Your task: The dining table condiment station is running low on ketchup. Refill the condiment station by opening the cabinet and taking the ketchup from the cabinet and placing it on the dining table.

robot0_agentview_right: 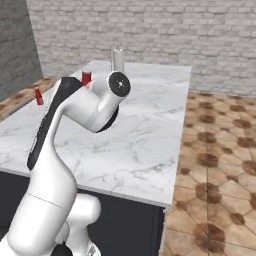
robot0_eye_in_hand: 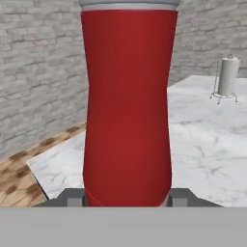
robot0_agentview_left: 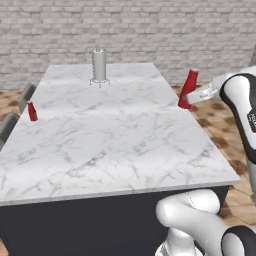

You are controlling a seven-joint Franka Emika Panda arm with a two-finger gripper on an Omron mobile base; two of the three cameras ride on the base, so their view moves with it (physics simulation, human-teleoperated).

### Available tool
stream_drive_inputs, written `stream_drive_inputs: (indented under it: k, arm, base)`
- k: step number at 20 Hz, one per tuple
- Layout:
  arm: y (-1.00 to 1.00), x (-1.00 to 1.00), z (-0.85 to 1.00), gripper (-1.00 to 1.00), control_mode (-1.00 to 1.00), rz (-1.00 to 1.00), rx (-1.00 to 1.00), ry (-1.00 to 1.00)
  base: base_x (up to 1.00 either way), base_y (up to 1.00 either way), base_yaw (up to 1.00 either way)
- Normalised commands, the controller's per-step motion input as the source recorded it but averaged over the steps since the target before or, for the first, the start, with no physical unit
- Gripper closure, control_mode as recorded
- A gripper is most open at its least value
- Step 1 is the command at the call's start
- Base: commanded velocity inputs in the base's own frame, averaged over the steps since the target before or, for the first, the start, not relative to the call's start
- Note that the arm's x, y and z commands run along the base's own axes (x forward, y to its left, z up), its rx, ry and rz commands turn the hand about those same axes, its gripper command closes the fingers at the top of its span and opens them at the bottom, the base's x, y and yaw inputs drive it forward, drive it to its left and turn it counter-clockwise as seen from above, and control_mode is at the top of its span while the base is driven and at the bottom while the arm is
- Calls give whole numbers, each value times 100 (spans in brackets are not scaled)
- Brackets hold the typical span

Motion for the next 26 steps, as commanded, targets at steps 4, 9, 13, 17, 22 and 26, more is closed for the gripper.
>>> stream_drive_inputs:
  k: [4, 9, 13, 17, 22, 26]
  arm:
    - [-36, 18, -22, 100, -100, 23, 0, 0]
    - [-42, 0, -27, 100, -100, 25, 0, 0]
    - [-5, 0, -43, 100, -100, 22, -2, 0]
    - [0, 1, -52, 100, -100, 17, -3, 0]
    - [0, 4, -53, 100, -100, 15, -1, 0]
    - [0, 9, -48, 100, -100, 13, -1, 0]
  base:
    - [0, 0, 0]
    - [0, 0, 0]
    - [0, 0, 0]
    - [0, 0, 0]
    - [0, 0, 0]
    - [0, 0, 0]
